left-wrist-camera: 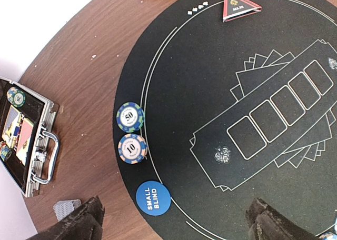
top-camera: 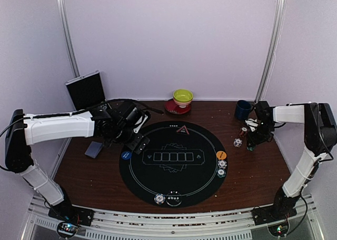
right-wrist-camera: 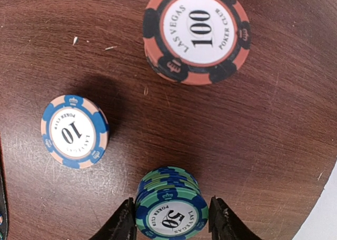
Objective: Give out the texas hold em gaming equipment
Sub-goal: Pick up the pile of poker chips from the pile of poker chips.
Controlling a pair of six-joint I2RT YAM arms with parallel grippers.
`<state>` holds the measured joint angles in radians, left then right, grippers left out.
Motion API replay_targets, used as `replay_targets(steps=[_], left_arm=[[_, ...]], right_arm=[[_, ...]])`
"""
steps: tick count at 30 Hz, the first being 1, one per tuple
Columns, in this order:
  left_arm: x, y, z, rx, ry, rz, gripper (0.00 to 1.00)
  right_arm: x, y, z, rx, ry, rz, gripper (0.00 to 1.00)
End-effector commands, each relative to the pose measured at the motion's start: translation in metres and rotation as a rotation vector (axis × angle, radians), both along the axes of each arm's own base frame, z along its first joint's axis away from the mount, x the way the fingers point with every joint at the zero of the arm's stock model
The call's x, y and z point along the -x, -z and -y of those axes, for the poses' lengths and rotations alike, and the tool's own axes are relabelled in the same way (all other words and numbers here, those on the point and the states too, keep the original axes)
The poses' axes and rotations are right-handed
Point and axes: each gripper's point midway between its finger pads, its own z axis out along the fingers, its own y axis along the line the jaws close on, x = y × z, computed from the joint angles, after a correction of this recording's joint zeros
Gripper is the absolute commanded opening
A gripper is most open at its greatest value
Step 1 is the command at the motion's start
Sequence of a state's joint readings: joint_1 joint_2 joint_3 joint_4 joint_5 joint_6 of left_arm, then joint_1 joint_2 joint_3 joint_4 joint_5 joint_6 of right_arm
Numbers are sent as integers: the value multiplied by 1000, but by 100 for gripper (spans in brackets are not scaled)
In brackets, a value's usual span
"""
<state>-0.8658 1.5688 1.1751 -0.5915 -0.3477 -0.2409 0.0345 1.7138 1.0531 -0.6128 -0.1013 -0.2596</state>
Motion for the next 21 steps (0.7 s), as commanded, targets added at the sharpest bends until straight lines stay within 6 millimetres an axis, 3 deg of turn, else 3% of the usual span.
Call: replay_targets(steps=[1, 8, 13, 21], left_arm=[[-5, -13, 4, 41, 5, 37, 98], [-5, -13, 4, 40, 5, 37, 98], [-5, -13, 4, 40, 6, 38, 98], [-5, -12, 3, 34, 1, 39, 98]], right_arm=[[7, 8, 0, -5, -5, -27, 48], [8, 11, 0, -5, -5, -35, 48], [7, 8, -1, -4, -4, -25, 41], [-1, -18, -3, 12, -8, 57, 37]])
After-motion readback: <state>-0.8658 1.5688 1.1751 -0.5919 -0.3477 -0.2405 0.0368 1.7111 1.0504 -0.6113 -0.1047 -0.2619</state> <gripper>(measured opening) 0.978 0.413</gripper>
